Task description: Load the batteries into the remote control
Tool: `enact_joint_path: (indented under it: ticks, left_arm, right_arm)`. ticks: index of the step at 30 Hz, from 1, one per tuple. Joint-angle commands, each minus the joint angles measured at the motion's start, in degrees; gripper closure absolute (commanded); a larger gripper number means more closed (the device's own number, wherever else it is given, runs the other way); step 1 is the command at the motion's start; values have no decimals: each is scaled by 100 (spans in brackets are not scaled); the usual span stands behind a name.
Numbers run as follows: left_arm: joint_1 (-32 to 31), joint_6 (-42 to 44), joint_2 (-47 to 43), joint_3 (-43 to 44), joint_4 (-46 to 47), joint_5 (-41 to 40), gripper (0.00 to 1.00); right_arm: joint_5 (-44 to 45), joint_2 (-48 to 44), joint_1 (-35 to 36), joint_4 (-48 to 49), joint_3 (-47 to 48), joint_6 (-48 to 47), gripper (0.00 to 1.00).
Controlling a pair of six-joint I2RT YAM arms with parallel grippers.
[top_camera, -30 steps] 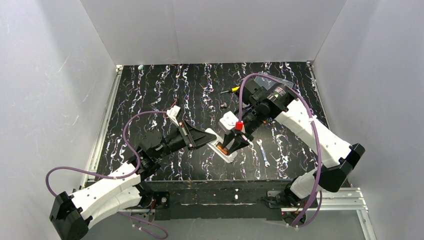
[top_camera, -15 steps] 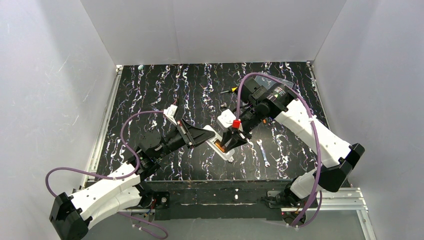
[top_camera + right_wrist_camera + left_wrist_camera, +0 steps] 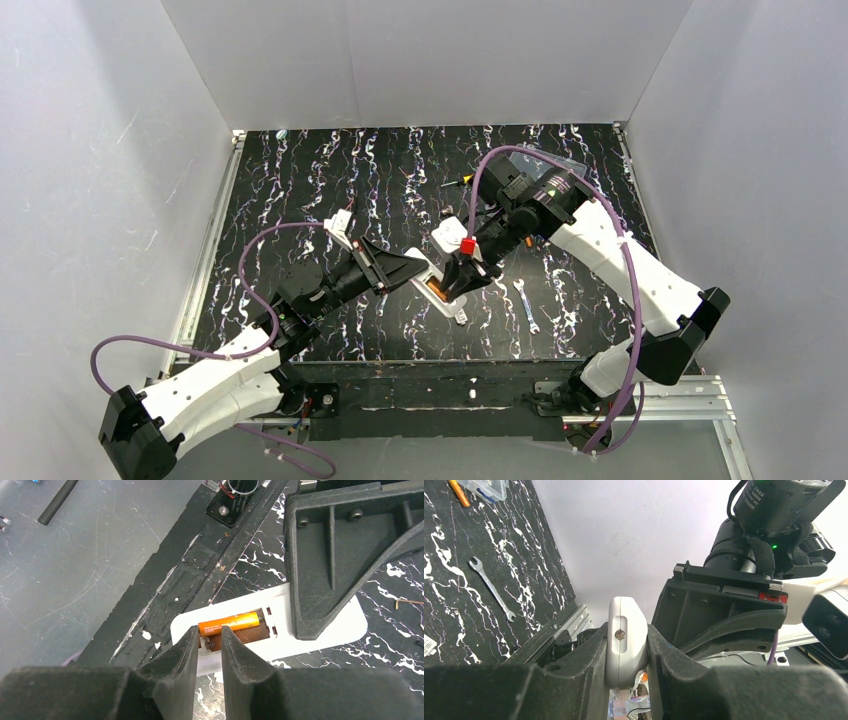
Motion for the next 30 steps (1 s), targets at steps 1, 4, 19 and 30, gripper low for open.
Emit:
enact_joint_path:
  ticks: [1, 4, 19, 30]
  left_arm:
    - [-3, -105, -219, 94, 803, -278, 100]
    - [-3, -96, -299, 23, 738, -402, 100]
    - [-4, -84, -385, -111, 616, -690, 100]
    - [4, -104, -397, -163, 620, -802, 100]
  right_arm:
    - [-23, -52, 92, 302, -103, 96, 72]
    - [-16, -83, 92, 398, -170, 189, 73]
    - [-97, -85, 95, 850, -332, 567, 74]
    - [-154, 39, 110, 876, -310, 678, 78]
